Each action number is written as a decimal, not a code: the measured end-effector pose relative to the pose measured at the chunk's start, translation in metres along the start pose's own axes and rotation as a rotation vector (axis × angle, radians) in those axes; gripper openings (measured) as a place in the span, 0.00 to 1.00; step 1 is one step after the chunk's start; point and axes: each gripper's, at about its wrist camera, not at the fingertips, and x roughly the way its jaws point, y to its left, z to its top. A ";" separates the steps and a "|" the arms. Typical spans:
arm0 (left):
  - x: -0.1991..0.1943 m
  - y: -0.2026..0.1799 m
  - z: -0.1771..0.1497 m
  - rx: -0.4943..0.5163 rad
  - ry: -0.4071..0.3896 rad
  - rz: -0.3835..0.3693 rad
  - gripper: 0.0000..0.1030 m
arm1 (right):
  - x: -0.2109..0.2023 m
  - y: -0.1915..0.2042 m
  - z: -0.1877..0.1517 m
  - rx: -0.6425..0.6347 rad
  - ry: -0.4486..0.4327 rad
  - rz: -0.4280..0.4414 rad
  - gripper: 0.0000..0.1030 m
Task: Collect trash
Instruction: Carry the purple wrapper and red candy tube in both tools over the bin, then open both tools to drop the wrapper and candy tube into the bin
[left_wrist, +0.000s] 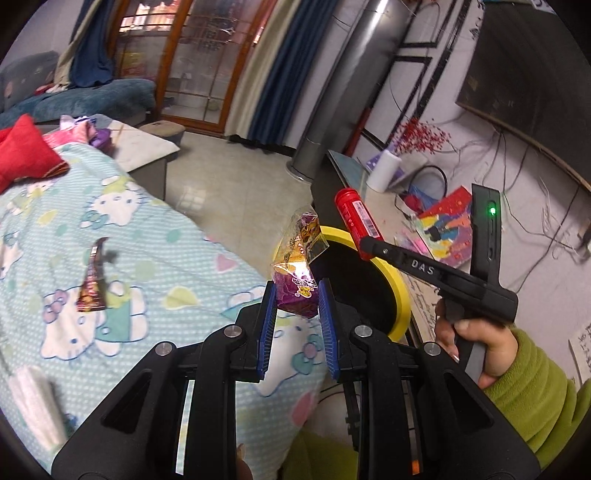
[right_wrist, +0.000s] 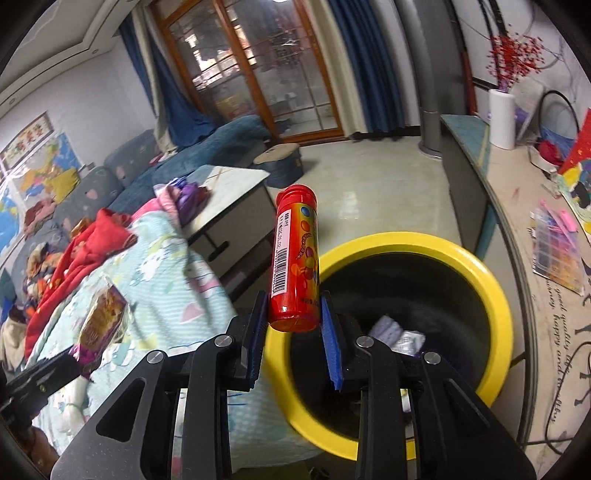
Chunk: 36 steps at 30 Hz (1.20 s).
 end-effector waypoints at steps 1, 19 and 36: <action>0.003 -0.003 0.001 0.006 0.004 -0.001 0.16 | 0.000 -0.005 0.000 0.009 0.000 -0.005 0.26; 0.067 -0.052 0.002 0.093 0.125 -0.055 0.16 | 0.012 -0.081 -0.010 0.158 0.058 -0.107 0.26; 0.136 -0.066 0.004 0.082 0.228 0.013 0.48 | 0.023 -0.130 -0.023 0.306 0.126 -0.106 0.32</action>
